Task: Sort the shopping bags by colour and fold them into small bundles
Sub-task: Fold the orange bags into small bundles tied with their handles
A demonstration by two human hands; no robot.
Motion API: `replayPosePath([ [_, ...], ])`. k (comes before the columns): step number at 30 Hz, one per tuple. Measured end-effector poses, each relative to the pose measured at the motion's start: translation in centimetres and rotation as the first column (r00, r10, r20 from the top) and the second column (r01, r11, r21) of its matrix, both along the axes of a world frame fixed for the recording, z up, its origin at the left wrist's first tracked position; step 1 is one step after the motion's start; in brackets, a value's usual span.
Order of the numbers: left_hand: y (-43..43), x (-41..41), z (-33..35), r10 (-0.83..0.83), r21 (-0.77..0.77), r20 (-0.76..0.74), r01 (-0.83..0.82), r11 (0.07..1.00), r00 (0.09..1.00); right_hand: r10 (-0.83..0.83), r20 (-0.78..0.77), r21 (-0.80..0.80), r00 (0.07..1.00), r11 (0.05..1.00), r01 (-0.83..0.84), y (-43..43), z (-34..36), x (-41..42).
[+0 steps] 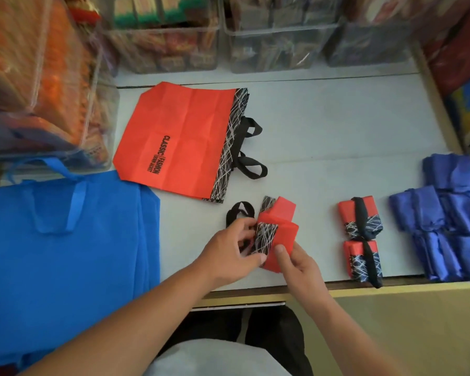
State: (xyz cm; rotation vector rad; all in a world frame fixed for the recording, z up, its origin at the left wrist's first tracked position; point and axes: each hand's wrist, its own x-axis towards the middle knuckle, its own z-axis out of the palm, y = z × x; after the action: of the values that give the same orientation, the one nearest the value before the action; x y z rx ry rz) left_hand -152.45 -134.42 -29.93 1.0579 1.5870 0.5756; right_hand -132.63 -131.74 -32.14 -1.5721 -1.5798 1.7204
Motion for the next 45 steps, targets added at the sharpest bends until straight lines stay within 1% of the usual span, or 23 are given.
replayPosePath([
  [2,0.7,0.3,-1.1,-0.16,-0.02,-0.159,0.159,0.987,0.974,-0.073,0.068,-0.051,0.995,0.996,0.077,0.9,0.1,0.0],
  [4,1.2,0.5,-2.1,-0.294,-0.044,-0.37,0.299,0.953,0.881,-0.095,0.151,-0.047,0.984,0.994,0.103,1.6,-0.2,0.0],
  [6,1.7,0.9,-2.6,-0.29,-0.029,-0.523,0.323,0.946,0.802,-0.132,0.202,-0.009,0.97,0.991,0.136,2.6,-0.7,-0.2],
  [8,1.9,1.4,-2.9,-0.294,-0.018,-0.614,0.359,0.933,0.733,-0.151,0.224,0.02,0.963,0.988,0.15,4.0,-1.1,-0.4],
  [10,1.9,1.7,-3.5,-0.317,-0.041,-0.688,0.402,0.915,0.653,-0.099,0.26,0.031,0.961,0.995,0.095,5.5,-1.6,-0.6],
  [12,2.0,1.7,-3.9,-0.334,-0.078,-0.728,0.411,0.908,0.599,0.011,0.346,0.043,0.938,0.999,-0.027,7.2,-1.9,-0.7],
  [15,1.9,1.1,-3.8,-0.367,-0.106,-0.739,0.441,0.891,0.564,0.178,0.491,0.043,0.853,0.973,-0.227,9.1,-2.4,-1.0],
  [17,1.2,0.0,-3.9,-0.358,-0.106,-0.729,0.421,0.901,0.584,0.225,0.562,0.036,0.796,0.955,-0.295,9.7,-2.7,-1.4],
  [18,0.7,-0.7,-3.8,-0.325,-0.087,-0.72,0.385,0.919,0.613,0.225,0.59,0.044,0.775,0.95,-0.309,9.8,-2.8,-1.6],
  [20,-0.8,-2.1,-3.4,-0.192,0.014,-0.722,0.292,0.956,0.664,0.201,0.634,0.083,0.747,0.942,-0.324,9.7,-2.9,-2.2],
  [21,-1.5,-2.6,-3.2,-0.124,0.087,-0.743,0.278,0.957,0.658,0.179,0.646,0.11,0.742,0.94,-0.322,9.6,-3.0,-2.5],
  [23,-2.8,-2.6,-3.0,-0.045,0.248,-0.773,0.366,0.897,0.633,0.133,0.645,0.164,0.752,0.938,-0.306,9.5,-3.4,-2.8],
  [25,-3.0,-1.8,-3.1,-0.107,0.35,-0.748,0.526,0.775,0.655,0.104,0.624,0.191,0.775,0.941,-0.281,9.6,-3.7,-2.9],
  [26,-2.7,-1.3,-3.3,-0.174,0.344,-0.745,0.595,0.727,0.644,0.095,0.611,0.197,0.786,0.944,-0.267,9.6,-3.8,-2.9],
  [27,-2.4,-0.8,-3.7,-0.26,0.288,-0.743,0.646,0.707,0.616,0.087,0.602,0.196,0.794,0.947,-0.253,9.6,-3.8,-3.0],
  [30,-0.9,-0.3,-4.6,-0.48,0.033,-0.677,0.675,0.737,0.558,0.069,0.575,0.189,0.816,0.958,-0.215,9.7,-4.2,-3.1],
  [31,-0.6,-0.4,-5.0,-0.521,-0.03,-0.654,0.669,0.742,0.548,0.069,0.569,0.181,0.819,0.961,-0.207,9.8,-4.2,-3.1],
  [32,-0.6,-0.4,-5.5,-0.532,-0.05,-0.654,0.671,0.74,0.538,0.07,0.565,0.173,0.822,0.964,-0.201,9.8,-4.2,-3.0],
  [34,-1.0,-0.4,-6.1,-0.522,-0.033,-0.661,0.674,0.738,0.539,0.059,0.566,0.174,0.823,0.966,-0.189,9.8,-4.3,-2.9],
  [36,-1.5,-0.4,-6.7,-0.512,-0.012,-0.645,0.663,0.748,0.566,0.025,0.562,0.219,0.827,0.959,-0.178,9.4,-4.3,-2.8],
  [40,-0.9,-0.8,-6.8,-0.496,0.016,-0.64,0.656,0.755,0.587,-0.042,0.402,0.309,0.915,0.947,-0.092,8.5,-4.8,-1.7],
  [42,-0.4,-1.2,-6.6,-0.51,0.024,-0.616,0.661,0.75,0.6,-0.048,0.379,0.285,0.924,0.956,-0.068,8.7,-4.8,-1.0],
  [45,0.2,-1.5,-5.7,-0.417,0.152,-0.614,0.618,0.771,0.67,-0.05,0.417,0.223,0.908,0.974,-0.049,9.1,-4.8,-1.2],
])
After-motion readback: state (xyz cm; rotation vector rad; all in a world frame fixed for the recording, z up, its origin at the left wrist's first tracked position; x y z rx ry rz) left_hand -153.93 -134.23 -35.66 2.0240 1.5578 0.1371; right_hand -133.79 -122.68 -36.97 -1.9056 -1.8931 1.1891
